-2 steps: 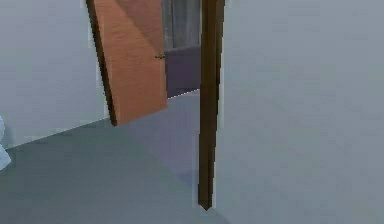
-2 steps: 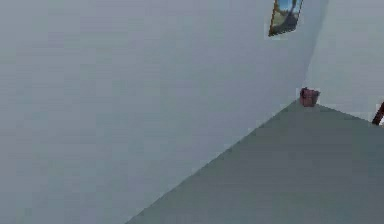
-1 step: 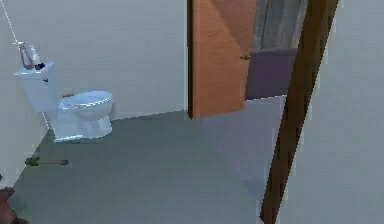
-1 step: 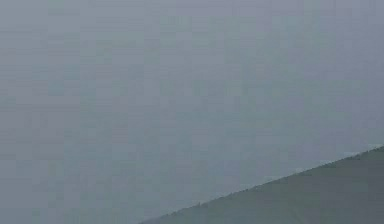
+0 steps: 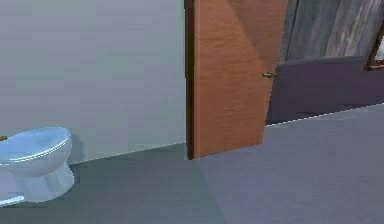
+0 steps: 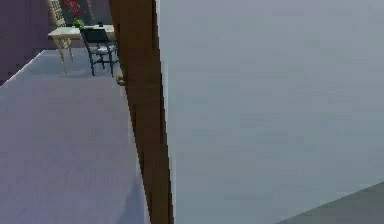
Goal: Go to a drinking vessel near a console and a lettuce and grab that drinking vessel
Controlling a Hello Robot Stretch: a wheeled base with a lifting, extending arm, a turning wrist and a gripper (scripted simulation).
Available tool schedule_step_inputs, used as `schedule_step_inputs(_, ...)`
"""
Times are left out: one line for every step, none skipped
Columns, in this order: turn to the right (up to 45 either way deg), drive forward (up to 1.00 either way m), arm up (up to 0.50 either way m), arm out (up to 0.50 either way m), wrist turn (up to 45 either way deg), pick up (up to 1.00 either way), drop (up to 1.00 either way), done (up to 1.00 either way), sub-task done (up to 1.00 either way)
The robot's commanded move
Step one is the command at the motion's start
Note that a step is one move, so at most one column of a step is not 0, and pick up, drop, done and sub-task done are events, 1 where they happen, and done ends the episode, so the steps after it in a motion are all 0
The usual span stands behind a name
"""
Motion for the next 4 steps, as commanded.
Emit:
schedule_step_inputs(-9.0,0.0,0.0,0.0,0.0,0.0,0.0,0.0,0.0)
schedule_step_inputs(0.0,0.25,0.0,0.0,0.0,0.0,0.0,0.0,0.0)
schedule_step_inputs(30.0,0.0,0.0,0.0,0.0,0.0,0.0,0.0,0.0)
schedule_step_inputs(0.0,0.25,0.0,0.0,0.0,0.0,0.0,0.0,0.0)
